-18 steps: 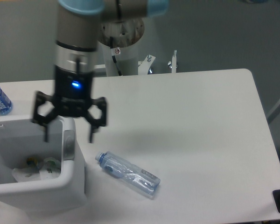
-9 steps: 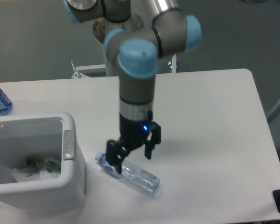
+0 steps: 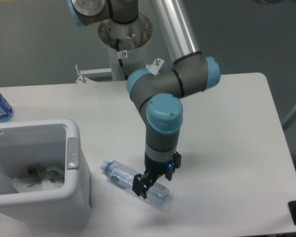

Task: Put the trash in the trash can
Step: 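Move the gripper back and lower it onto the clear water bottle, then close the gripper on the bottle's bottom end and rotate it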

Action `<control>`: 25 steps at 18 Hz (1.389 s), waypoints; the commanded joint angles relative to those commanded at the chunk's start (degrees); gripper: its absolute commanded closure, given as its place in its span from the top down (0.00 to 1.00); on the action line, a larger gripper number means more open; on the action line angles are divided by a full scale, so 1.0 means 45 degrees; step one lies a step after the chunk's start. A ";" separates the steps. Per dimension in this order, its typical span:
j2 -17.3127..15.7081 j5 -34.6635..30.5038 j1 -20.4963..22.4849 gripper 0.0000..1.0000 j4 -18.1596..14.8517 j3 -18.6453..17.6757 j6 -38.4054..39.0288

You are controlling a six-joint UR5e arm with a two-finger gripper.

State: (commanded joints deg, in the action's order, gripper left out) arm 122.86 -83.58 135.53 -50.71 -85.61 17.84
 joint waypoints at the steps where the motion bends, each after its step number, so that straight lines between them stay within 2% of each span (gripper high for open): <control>1: 0.0175 -0.0137 0.0000 1.00 0.0019 0.0000 0.0019; 5: 0.0664 -0.0177 0.0000 1.00 0.0039 0.0078 0.0020; 19: 0.1387 -0.0217 -0.0020 1.00 0.0078 0.0195 0.0020; 23: 0.1563 -0.0724 -0.0039 1.00 0.0078 0.0156 0.0000; 24: 0.1583 -0.0724 -0.0039 0.99 0.0078 0.0176 0.0000; 25: 0.1583 -0.0724 -0.0039 0.93 0.0078 0.0176 0.0000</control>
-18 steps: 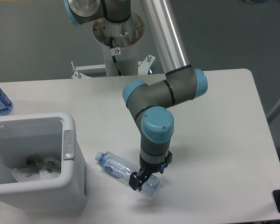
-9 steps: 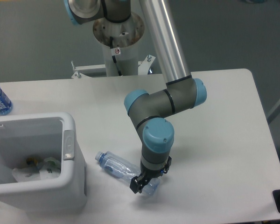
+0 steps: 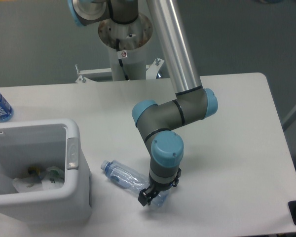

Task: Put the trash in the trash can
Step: 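Close the gripper on the bottle's bottom end and rotate it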

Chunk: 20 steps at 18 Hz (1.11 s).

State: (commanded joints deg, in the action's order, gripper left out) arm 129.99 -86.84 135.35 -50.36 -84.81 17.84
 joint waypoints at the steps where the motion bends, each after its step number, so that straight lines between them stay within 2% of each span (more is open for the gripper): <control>1: -0.0019 0.0000 0.0000 0.85 0.0000 0.0000 0.0019; 2: -0.0020 0.0000 0.0000 0.81 0.0000 -0.0019 0.0000; 7: -0.0156 0.0039 0.0000 0.71 -0.0019 -0.0098 0.0000; 15: -0.0469 0.0078 0.0000 0.70 -0.0039 -0.0156 -0.0078; 17: -0.0527 0.0059 0.0000 0.63 -0.0039 -0.0195 -0.0097; 20: -0.0800 0.0078 -0.0020 0.63 -0.0039 -0.0254 -0.0137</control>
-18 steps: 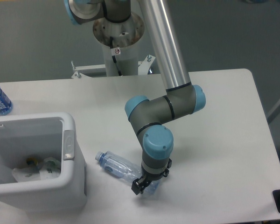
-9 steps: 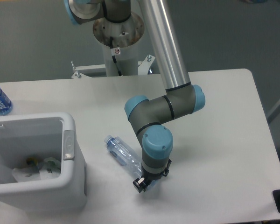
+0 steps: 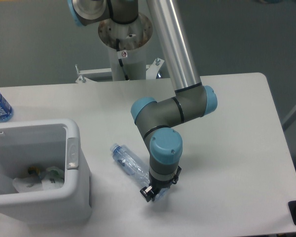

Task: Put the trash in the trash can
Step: 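Close the gripper on the bottle's bottom end and rotate it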

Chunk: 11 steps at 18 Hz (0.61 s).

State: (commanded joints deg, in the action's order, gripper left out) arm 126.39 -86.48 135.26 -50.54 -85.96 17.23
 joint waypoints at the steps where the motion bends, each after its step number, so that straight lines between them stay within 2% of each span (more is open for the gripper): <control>1: -0.0040 0.0019 0.0000 0.63 0.0000 0.0000 -0.0019; 3: -0.0137 0.0020 0.0000 0.62 0.0000 0.0019 -0.0020; 5: -0.0390 0.0078 0.0000 0.55 -0.0020 0.0019 -0.0020; 8: -0.0975 0.0117 0.0019 0.55 -0.0020 0.0155 -0.0020; 10: -0.1580 0.0195 0.0058 0.56 0.0000 0.0544 -0.0020; 11: -0.1796 0.0195 0.0078 0.56 0.0019 0.0991 0.0000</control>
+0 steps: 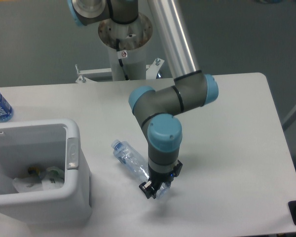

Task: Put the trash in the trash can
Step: 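Lift the clear water bottle off the table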

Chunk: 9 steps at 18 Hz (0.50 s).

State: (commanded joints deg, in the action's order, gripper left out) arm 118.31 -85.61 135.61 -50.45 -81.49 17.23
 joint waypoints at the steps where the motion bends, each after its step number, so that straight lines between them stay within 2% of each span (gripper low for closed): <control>1: -0.0176 0.0000 0.0020 0.56 0.0000 0.0565 0.0020; 5: -0.0860 0.0544 0.0078 0.56 0.0272 0.2306 0.0039; 9: -0.1680 0.1288 0.0274 0.56 0.1638 0.2797 0.0020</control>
State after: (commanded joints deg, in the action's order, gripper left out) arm 110.75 -79.81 136.85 -43.08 -68.91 17.31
